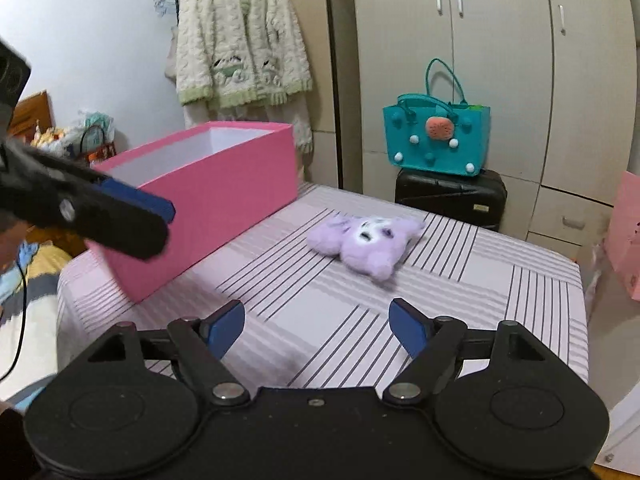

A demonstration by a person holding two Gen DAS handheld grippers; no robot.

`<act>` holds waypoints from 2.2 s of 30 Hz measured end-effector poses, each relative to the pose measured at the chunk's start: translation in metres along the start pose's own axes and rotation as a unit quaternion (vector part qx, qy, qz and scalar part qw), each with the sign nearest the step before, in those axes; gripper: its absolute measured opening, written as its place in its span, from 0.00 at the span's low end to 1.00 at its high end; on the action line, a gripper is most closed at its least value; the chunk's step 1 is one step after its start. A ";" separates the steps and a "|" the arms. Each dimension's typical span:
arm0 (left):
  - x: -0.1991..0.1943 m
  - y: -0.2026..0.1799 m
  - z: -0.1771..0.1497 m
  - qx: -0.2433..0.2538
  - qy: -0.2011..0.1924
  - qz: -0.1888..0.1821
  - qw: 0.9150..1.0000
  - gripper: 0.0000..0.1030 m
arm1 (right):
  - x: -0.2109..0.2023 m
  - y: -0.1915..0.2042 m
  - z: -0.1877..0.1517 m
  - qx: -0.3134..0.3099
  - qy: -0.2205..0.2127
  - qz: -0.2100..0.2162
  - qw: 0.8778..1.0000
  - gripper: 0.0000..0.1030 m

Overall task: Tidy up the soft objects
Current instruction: 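Move both grippers toward the lilac plush toy on the bed, then close the right gripper on the plush toy's head while the left gripper grips its body, then lift the lilac plush with both grippers and carry it over the pink box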

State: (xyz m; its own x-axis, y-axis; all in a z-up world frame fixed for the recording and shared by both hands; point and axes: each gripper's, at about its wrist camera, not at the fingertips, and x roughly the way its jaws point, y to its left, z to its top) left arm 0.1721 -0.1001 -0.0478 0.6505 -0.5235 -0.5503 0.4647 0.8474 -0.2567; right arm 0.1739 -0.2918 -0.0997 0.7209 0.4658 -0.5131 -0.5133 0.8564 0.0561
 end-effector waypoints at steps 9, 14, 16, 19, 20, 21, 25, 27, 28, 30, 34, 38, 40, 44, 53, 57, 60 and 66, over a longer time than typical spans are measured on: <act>0.063 0.009 0.022 -0.020 -0.036 0.046 0.998 0.85 | 0.058 -0.023 0.017 -0.007 0.023 -0.017 1.000 0.81; 0.097 0.028 0.030 -0.061 -0.015 0.064 0.996 0.85 | 0.081 -0.032 0.031 -0.037 0.050 -0.027 0.998 0.81; 0.108 0.032 0.032 -0.100 -0.008 0.101 0.990 0.83 | 0.092 -0.034 0.034 -0.053 0.059 -0.027 0.996 0.81; 0.119 0.029 0.035 -0.087 -0.031 0.141 0.986 0.83 | 0.107 -0.035 0.036 -0.082 0.072 -0.031 0.994 0.81; 0.123 0.031 0.037 -0.092 -0.030 0.153 0.983 0.83 | 0.111 -0.035 0.036 -0.087 0.074 -0.029 0.993 0.81; 0.128 0.034 0.039 -0.098 -0.026 0.152 0.983 0.82 | 0.113 -0.036 0.036 -0.091 0.075 -0.026 0.993 0.81; 0.144 0.048 0.042 -0.121 0.005 0.164 0.979 0.81 | 0.118 -0.042 0.039 -0.081 0.056 -0.009 0.995 0.81; 0.151 0.054 0.041 -0.131 0.017 0.164 0.978 0.77 | 0.120 -0.047 0.040 -0.063 0.052 0.005 0.997 0.81; 0.152 0.056 0.040 -0.138 0.020 0.162 0.977 0.77 | 0.122 -0.050 0.041 -0.054 0.052 0.011 0.997 0.81; 0.154 0.061 0.037 -0.156 0.022 0.142 0.977 0.74 | 0.127 -0.053 0.041 -0.044 0.054 0.021 0.997 0.80; 0.153 0.061 0.030 -0.165 0.023 0.104 0.981 0.62 | 0.129 -0.055 0.035 -0.032 0.055 0.017 0.998 0.68; 0.154 0.058 0.029 -0.160 0.017 0.088 0.983 0.54 | 0.128 -0.060 0.031 -0.012 0.047 0.017 0.999 0.60; 0.152 0.055 0.029 -0.153 0.016 0.086 0.984 0.52 | 0.127 -0.058 0.031 -0.015 0.046 0.014 0.999 0.58; 0.146 0.049 0.027 -0.139 0.016 0.086 0.986 0.50 | 0.124 -0.051 0.031 -0.024 0.049 0.007 0.998 0.57; 0.115 0.035 0.016 -0.115 0.017 0.068 0.991 0.47 | 0.100 -0.034 0.029 0.009 0.062 0.000 0.998 0.57; 0.099 0.034 0.012 -0.111 0.021 0.056 0.992 0.45 | 0.086 -0.026 0.025 0.034 0.062 0.001 0.997 0.57; 0.083 0.032 0.005 -0.110 0.025 0.048 0.992 0.44 | 0.075 -0.017 0.020 0.046 0.057 0.002 0.997 0.57; 0.046 0.033 -0.011 -0.107 0.023 0.007 0.994 0.42 | 0.046 0.013 0.010 0.062 0.031 0.001 0.998 0.57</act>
State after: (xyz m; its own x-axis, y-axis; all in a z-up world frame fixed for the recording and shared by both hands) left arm 0.2108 -0.0950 -0.0905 0.6258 -0.5117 -0.5887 0.3154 0.8563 -0.4090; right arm 0.2052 -0.2566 -0.1142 0.6872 0.4568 -0.5649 -0.4512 0.8778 0.1608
